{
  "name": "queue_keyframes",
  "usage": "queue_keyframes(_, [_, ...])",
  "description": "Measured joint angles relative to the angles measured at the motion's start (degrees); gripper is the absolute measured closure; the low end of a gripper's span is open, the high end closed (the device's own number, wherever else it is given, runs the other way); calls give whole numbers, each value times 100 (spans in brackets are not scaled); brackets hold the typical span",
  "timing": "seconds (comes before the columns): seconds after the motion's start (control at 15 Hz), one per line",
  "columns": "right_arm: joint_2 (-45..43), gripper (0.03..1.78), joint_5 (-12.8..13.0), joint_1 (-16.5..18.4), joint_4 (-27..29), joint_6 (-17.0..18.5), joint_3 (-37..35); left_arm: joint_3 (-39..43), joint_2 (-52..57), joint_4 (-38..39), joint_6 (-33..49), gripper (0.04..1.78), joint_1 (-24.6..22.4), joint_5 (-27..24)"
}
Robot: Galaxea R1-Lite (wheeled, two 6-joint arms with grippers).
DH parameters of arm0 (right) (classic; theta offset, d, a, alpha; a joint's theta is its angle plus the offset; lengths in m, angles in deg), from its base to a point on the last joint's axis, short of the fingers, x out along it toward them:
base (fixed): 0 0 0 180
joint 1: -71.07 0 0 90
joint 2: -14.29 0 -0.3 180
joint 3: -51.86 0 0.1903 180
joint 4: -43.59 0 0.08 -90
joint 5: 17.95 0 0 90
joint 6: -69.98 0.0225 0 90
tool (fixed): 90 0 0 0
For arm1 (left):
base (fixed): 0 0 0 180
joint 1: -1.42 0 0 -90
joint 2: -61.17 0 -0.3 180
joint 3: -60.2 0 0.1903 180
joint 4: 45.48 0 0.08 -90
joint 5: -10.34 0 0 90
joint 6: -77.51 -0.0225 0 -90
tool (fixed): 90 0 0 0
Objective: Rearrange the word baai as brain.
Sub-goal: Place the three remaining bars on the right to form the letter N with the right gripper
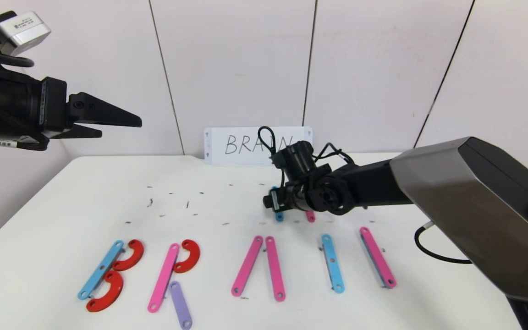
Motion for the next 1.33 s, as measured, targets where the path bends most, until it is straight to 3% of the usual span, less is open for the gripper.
queue_keyframes(0.47, [197,9,-11,-13,-1,20,85,-1,0,0,-2,9,0,0])
queue_keyframes(0.67, [239,22,-13,-37,-9,17,91,-1,0,0,-2,9,0,0])
queue_keyframes(0.87, [252,57,-13,-39,-11,22,91,-1,0,0,-2,9,0,0])
queue_keyframes(1.2, [272,141,-16,-61,-12,28,91,-1,7,-2,0,9,0,0])
queue_keyframes(1.33, [272,154,-11,-69,-9,30,91,-1,10,-2,0,9,0,0])
